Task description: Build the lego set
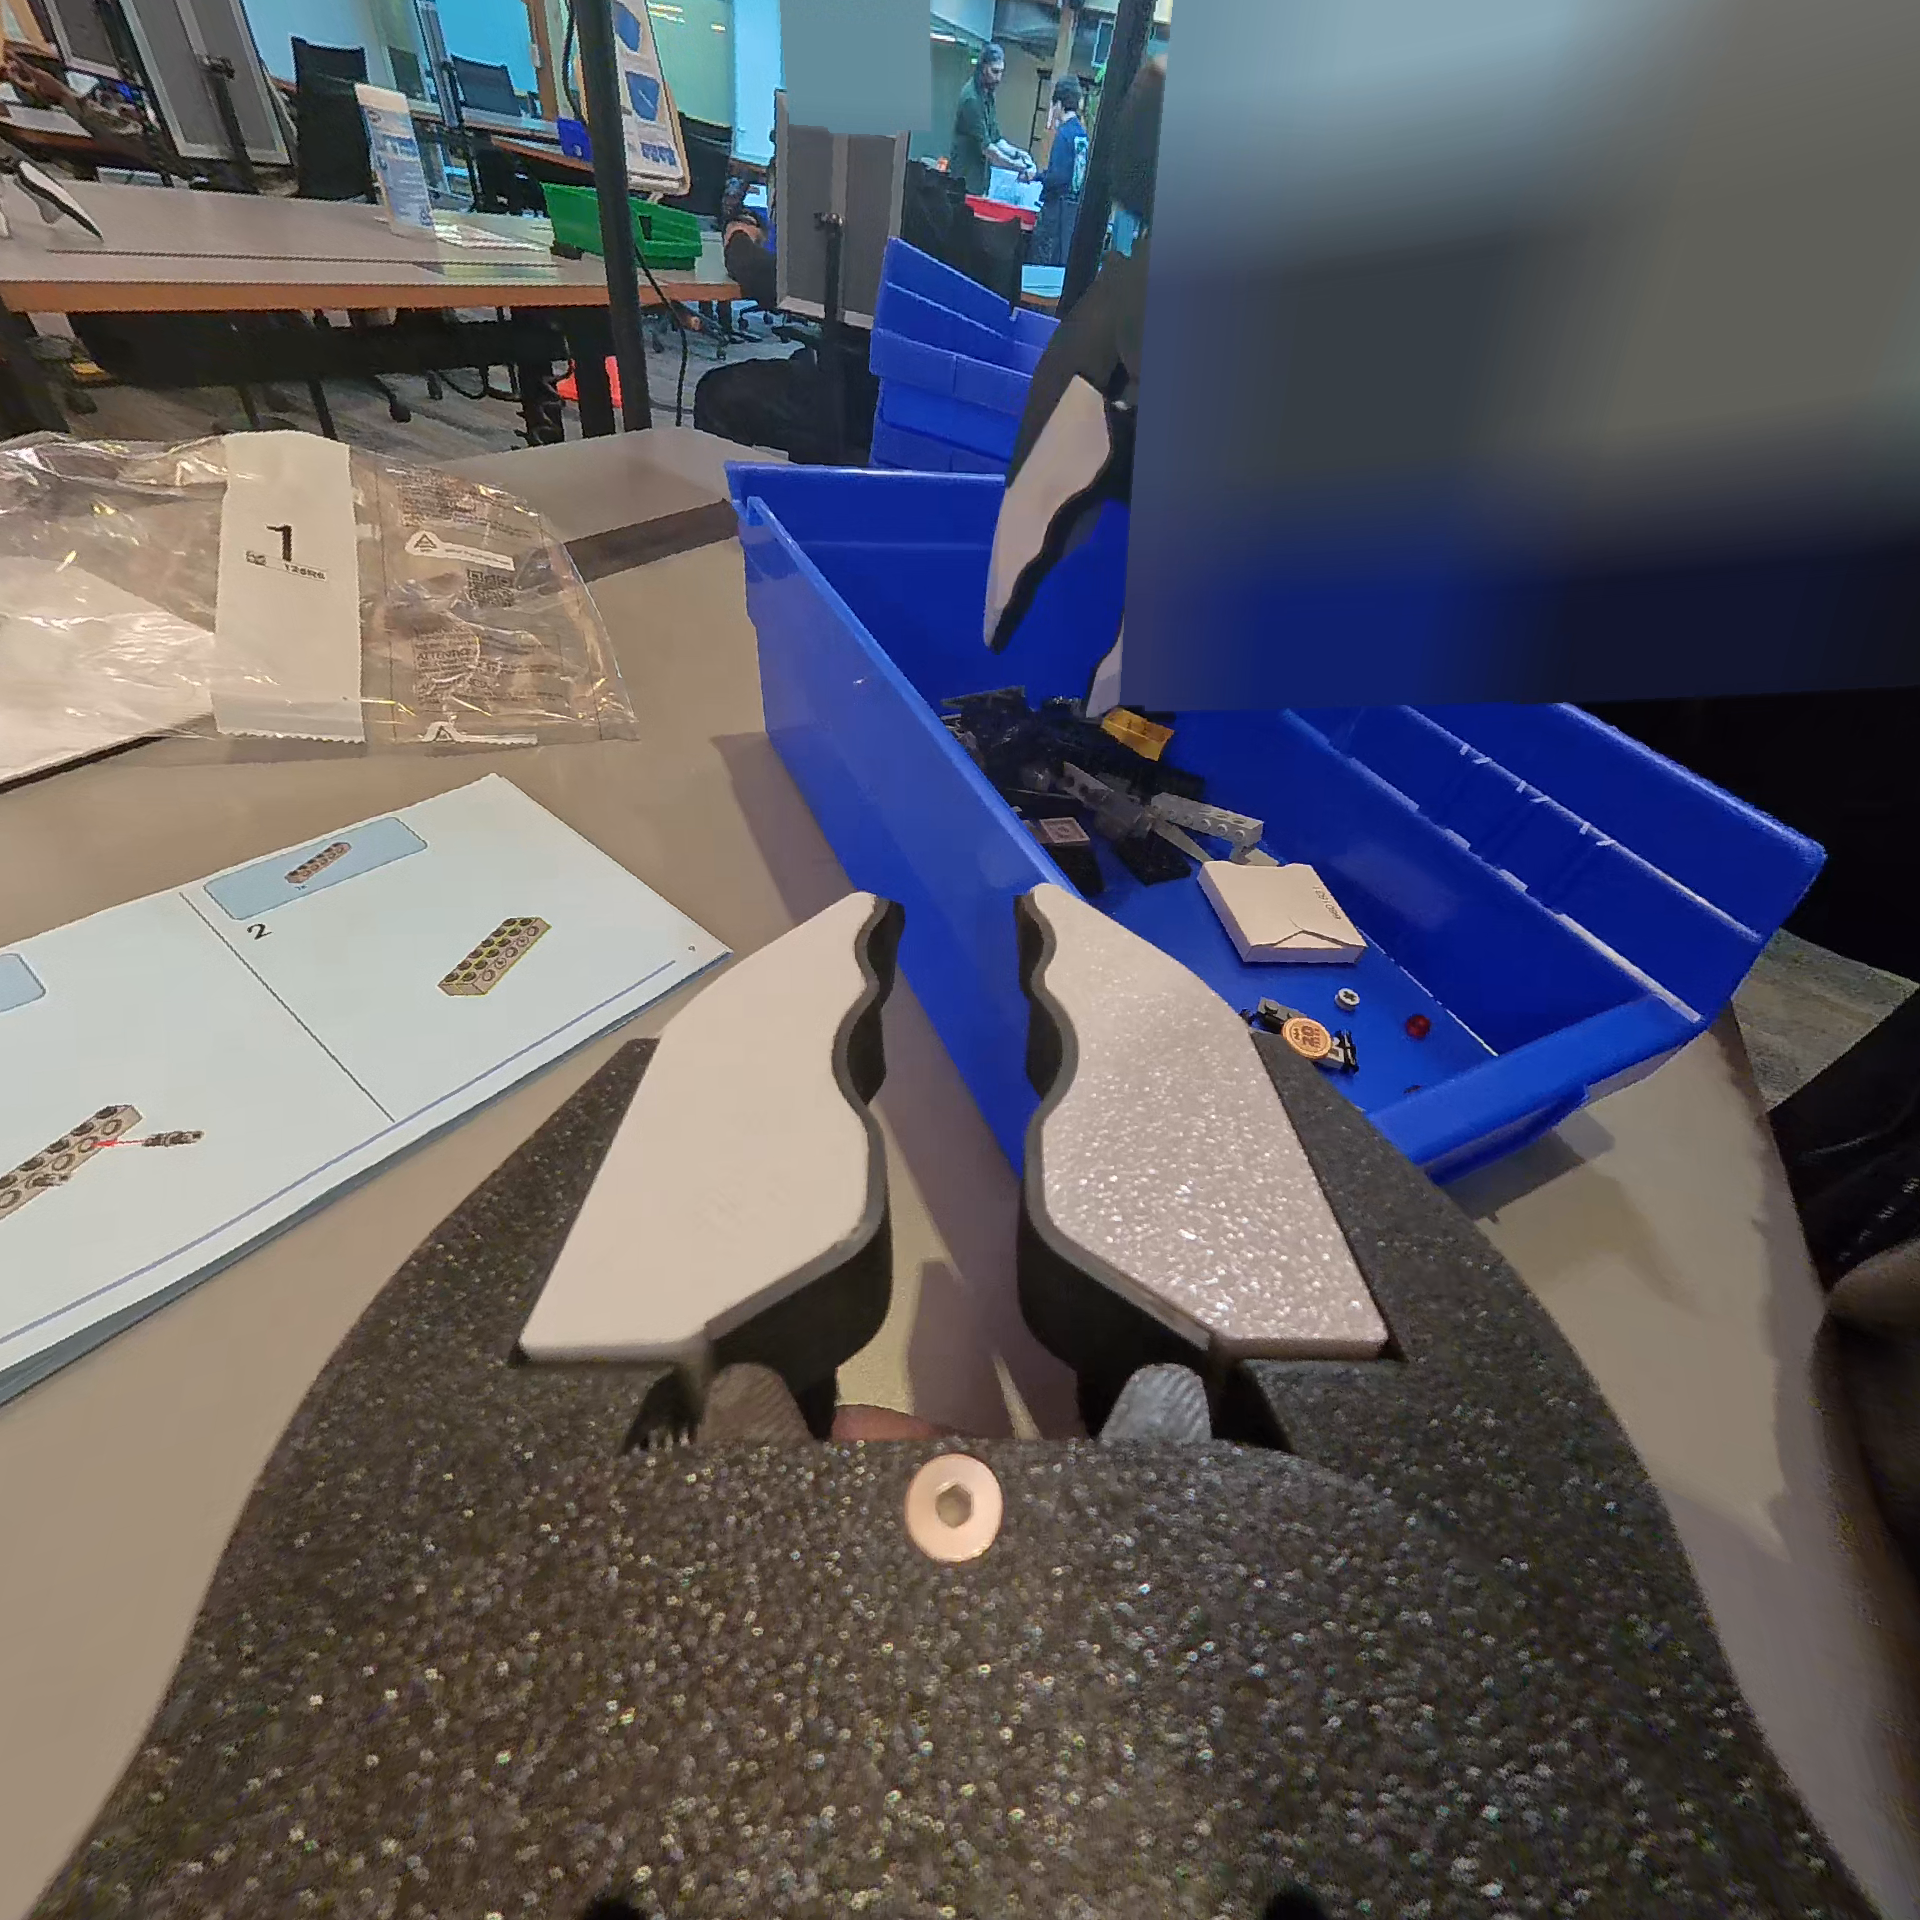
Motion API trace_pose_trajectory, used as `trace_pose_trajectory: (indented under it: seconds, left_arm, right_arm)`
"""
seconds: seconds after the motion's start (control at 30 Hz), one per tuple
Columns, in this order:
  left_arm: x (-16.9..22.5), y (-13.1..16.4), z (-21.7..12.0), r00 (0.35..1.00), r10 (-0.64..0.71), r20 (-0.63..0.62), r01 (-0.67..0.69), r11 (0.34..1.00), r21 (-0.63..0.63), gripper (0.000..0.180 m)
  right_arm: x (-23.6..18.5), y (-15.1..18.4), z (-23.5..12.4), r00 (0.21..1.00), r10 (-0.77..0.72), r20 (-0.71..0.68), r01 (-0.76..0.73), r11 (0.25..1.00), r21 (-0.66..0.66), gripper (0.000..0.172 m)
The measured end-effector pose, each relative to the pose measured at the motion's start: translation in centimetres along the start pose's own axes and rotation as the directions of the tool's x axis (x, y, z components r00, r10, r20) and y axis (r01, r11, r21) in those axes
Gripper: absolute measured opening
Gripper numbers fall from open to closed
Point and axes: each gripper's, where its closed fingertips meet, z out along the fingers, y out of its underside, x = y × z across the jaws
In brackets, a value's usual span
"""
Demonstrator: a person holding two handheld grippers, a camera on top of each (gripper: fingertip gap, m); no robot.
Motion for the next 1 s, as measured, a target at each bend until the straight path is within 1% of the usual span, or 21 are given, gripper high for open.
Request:
trace_pose_trajectory:
  seconds: [0.03,0.13,0.3,0.43,0.5,0.57,0.63,0.7,0.73,0.93,1.0]
  left_arm:
    - [0.0,0.0,0.0,1.0,0.001,0.001,-0.001,1.0,0.0,0.023]
    - [-0.1,0.2,0.0,1.0,0.004,0.002,-0.004,1.0,-0.004,0.023]
    - [0.0,0.1,-0.1,1.0,0.013,0.004,-0.013,1.0,-0.003,0.023]
    - [0.0,0.1,-0.1,1.0,0.009,0.002,-0.009,1.0,-0.003,0.023]
    - [0.0,0.1,-0.1,1.0,0.013,0.005,-0.013,1.0,-0.005,0.023]
    - [0.0,0.0,-0.2,1.0,0.018,0.007,-0.018,1.0,-0.006,0.023]
    - [0.1,0.0,-0.2,1.0,0.024,0.01,-0.024,1.0,-0.006,0.023]
    - [0.1,-0.1,-0.3,0.999,0.036,0.016,-0.036,0.999,-0.006,0.023]
    - [0.1,-0.2,-0.3,0.999,0.04,0.018,-0.039,0.999,-0.006,0.023]
    - [-0.2,0.0,0.0,0.999,0.03,0.024,-0.03,1.0,-0.003,0.023]
    - [-0.4,0.0,0.1,0.999,0.033,0.03,-0.033,0.999,0.003,0.023]
  right_arm:
    - [0.2,0.3,0.1,1.0,0.004,0.008,-0.004,1.0,-0.026,0.044]
    - [-0.4,0.3,1.0,0.997,0.018,0.077,-0.015,0.999,-0.043,0.044]
    - [0.0,0.7,2.3,0.999,-0.004,0.043,0.009,0.994,-0.107,0.049]
    - [-0.1,1.0,2.9,0.999,-0.003,0.044,0.009,0.989,-0.149,0.054]
    - [-0.2,1.2,3.2,0.999,-0.006,0.047,0.014,0.985,-0.172,0.052]
    - [-0.1,1.3,3.4,0.999,-0.003,0.04,0.011,0.982,-0.187,0.047]
    - [-0.3,0.9,3.5,0.999,0.001,0.052,0.008,0.985,-0.171,0.043]
    - [-0.3,0.8,3.3,0.999,-0.002,0.053,0.011,0.986,-0.164,0.034]
    - [-0.3,0.8,3.2,0.999,-0.002,0.053,0.01,0.986,-0.166,0.033]
    - [0.2,0.8,2.7,0.999,0.004,0.031,0.002,0.985,-0.172,0.04]
    - [0.5,0.4,2.4,1.0,0.016,0.024,-0.012,0.988,-0.153,0.042]
